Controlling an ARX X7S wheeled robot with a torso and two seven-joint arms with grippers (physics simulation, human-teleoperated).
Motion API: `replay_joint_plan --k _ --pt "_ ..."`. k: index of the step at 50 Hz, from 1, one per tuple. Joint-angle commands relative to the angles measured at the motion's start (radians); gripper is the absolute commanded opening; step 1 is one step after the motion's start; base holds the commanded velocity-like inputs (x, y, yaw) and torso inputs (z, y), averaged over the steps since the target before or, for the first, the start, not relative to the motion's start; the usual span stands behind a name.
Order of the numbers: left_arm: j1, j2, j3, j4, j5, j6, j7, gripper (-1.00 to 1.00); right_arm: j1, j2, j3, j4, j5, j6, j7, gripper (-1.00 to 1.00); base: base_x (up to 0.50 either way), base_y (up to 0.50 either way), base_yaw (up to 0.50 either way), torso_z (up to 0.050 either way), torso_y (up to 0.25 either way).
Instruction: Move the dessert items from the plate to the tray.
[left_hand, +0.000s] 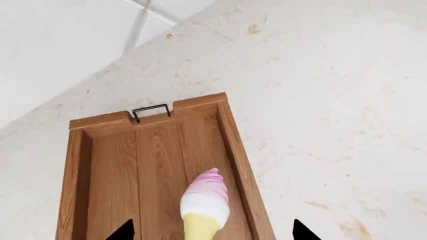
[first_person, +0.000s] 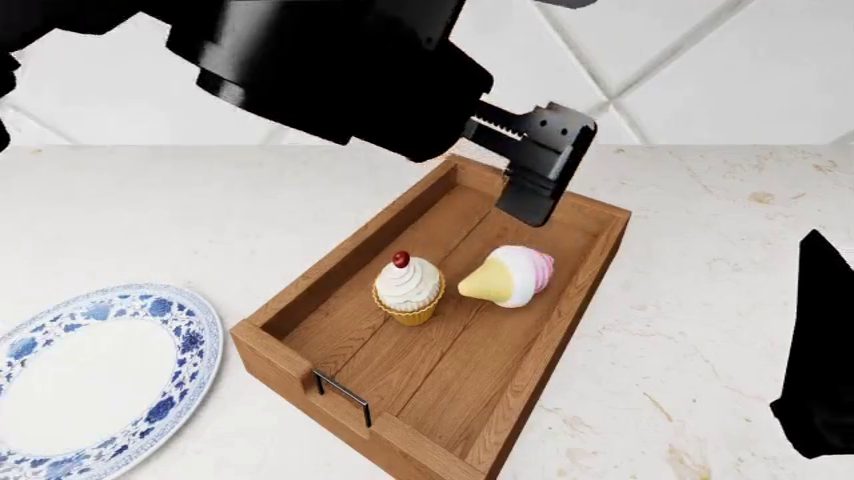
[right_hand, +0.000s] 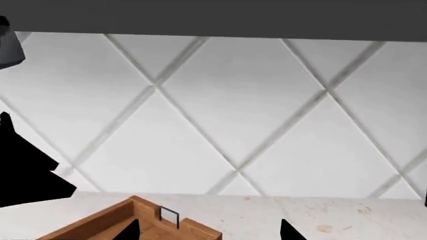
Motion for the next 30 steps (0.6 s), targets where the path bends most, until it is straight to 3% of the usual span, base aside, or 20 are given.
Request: replay_joint_plan --k 1,11,13,15,30 --pt "-0.031 -0.224 -0.054 0.277 -0.209 0.060 -0.225 1.00 0.039 0.055 -0.114 -0.037 -0.015 -0.094 0.040 1.00 0.00 0.00 0.00 0.000 0.000" --pt "-0.018 -0.427 -0.113 0.505 -0.269 0.153 -0.321 1.00 0.084 0.075 -0.195 -0.044 -0.026 -0.125 0.060 1.00 0.00 0.00 0.00 0.000 0.000" --pt "0.001 -0.624 -0.189 0.758 -0.294 0.250 -0.362 1.00 0.105 0.084 -0.233 -0.045 -0.033 -0.141 0.067 1.00 0.00 0.00 0.00 0.000 0.000" --pt "0.016 -0.725 -0.227 0.882 -0.302 0.294 -0.367 1.00 0.124 0.091 -0.265 -0.049 -0.036 -0.156 0.076 1.00 0.00 0.00 0.00 0.000 0.000" --pt "0.138 -1.110 -0.307 1.233 -0.205 0.463 -0.287 1.00 0.188 0.070 -0.333 -0.051 -0.008 -0.146 0.121 1.00 0.00 0.00 0.00 0.000 0.000"
